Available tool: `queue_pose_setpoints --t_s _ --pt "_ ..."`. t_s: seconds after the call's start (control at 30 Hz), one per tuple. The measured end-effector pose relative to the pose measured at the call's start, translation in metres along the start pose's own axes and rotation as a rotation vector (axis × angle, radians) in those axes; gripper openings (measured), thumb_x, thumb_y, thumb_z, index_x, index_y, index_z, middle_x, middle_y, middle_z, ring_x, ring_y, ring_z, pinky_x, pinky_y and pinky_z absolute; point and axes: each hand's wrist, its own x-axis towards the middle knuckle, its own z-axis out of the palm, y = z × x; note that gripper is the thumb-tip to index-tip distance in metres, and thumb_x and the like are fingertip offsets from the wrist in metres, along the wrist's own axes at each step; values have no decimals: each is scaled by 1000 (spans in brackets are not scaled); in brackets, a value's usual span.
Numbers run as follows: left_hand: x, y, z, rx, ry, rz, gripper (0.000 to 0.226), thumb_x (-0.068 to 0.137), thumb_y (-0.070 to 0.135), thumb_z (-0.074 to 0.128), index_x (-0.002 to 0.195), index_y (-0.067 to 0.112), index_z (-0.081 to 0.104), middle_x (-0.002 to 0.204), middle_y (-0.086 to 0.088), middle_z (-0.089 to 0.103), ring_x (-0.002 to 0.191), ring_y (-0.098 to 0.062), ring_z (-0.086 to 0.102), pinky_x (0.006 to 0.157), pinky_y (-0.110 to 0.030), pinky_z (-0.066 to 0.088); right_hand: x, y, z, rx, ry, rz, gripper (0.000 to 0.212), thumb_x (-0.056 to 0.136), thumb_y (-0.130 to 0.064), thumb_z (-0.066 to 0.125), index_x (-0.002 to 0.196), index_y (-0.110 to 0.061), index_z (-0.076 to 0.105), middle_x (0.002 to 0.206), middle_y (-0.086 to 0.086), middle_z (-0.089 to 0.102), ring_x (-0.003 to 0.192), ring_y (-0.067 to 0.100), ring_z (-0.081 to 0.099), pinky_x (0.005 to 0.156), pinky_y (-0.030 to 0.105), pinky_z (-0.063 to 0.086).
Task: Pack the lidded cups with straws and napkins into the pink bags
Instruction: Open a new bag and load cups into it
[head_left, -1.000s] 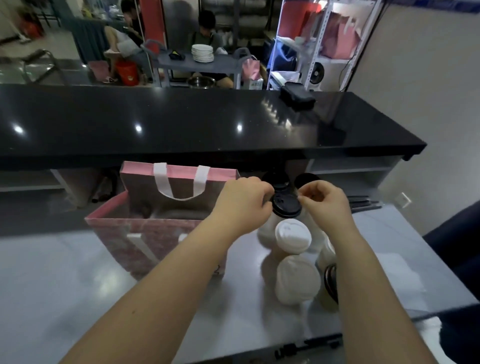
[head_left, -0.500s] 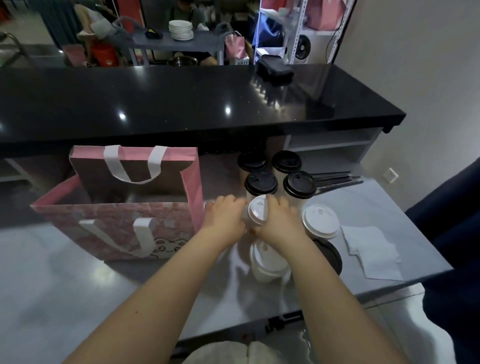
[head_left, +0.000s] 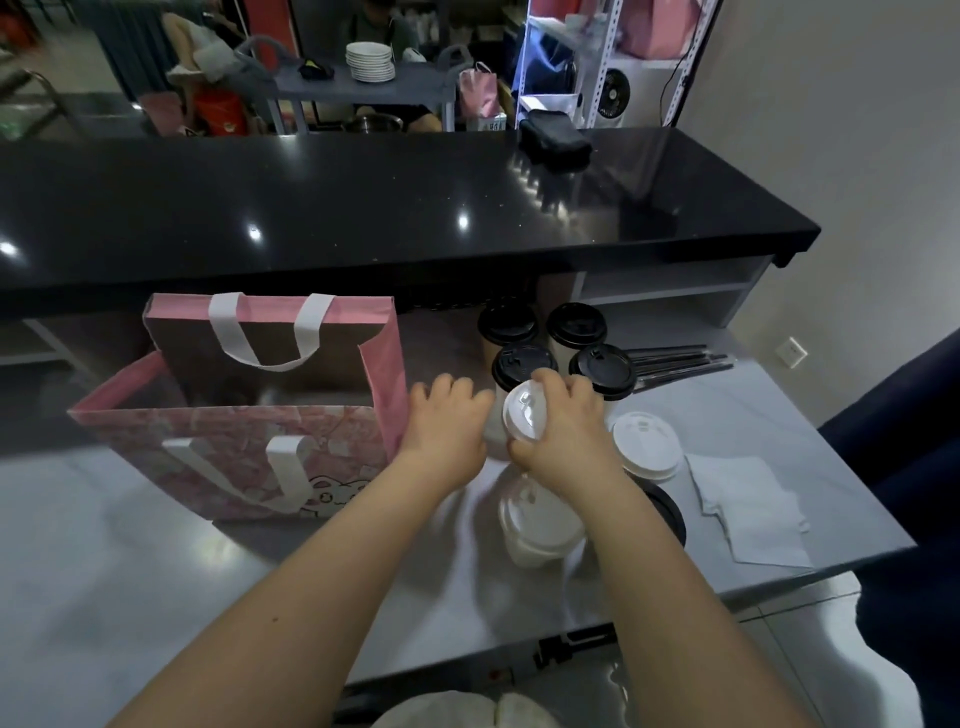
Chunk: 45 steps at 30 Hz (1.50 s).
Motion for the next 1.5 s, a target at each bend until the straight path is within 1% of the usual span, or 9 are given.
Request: queue_pose_setpoints --t_s 0.17,0.3,0.6,0.8,1.0,1.1,1.23,1.4,1.5 --pt "11 -1 -52 54 182 42 35 90 25 51 125 25 53 120 -1 52 114 -28 44 95 -41 31 13 -18 -41 -97 73 -81 80 70 -36 75 139 -30 34 132 5 30 122 29 27 102 38 29" --pt "17 -28 -109 -21 352 -9 44 87 29 54 131 30 53 122 0 55 116 -29 45 96 -43 31 31 -52 -72 -152 106 -171 88 74 -43 73 147 -33 24 149 5 23 132 29 17 110 42 19" --pt "-47 -146 -122 -155 463 -43 39 81 12 67 118 22 70 115 2 66 116 -27 52 95 -43 36 36 -178 -71 -6 285 -514 88 72 -43 76 147 -34 29 148 -1 29 130 23 17 110 43 18" --pt "-92 -232 -99 -162 312 -205 38 85 27 68 123 28 64 122 8 61 121 -21 46 102 -42 35 30 -242 -27 199 90 -612 87 72 -46 77 144 -43 29 142 -15 29 129 12 17 111 37 22" --pt "-97 -282 -91 -473 211 -112 33 81 29 72 113 35 68 115 20 61 125 -11 41 107 -46 34 33 -259 18 157 -250 -532 86 70 -50 78 141 -47 30 137 -20 34 120 6 24 95 30 31" --pt "-91 -297 -88 -586 63 -86 50 76 35 74 121 47 57 138 28 47 145 -13 17 117 -53 19 31 -259 37 81 -251 -503 85 70 -51 78 140 -48 29 136 -21 33 119 7 26 89 29 31" --pt "-86 -309 -81 -593 -168 -14 91 67 41 83 140 56 31 159 28 11 148 -9 -12 120 -51 3 30 -255 48 -31 -290 -485 86 65 -56 78 135 -49 29 130 -24 29 117 3 25 93 29 34" --pt "-92 -308 -67 -405 -241 55 135 58 61 84 150 47 -13 156 23 -29 138 -14 -41 117 -50 -18 27 -256 65 -175 -418 -408 89 62 -54 80 133 -48 28 129 -19 34 117 9 32 89 30 38" --pt "-96 -304 -65 -330 -252 94 146 54 68 82 147 43 -27 150 18 -43 130 -15 -51 115 -51 -22 27 -259 80 -285 -431 -362 93 65 -46 82 139 -40 27 134 -11 34 122 15 32 94 34 41"
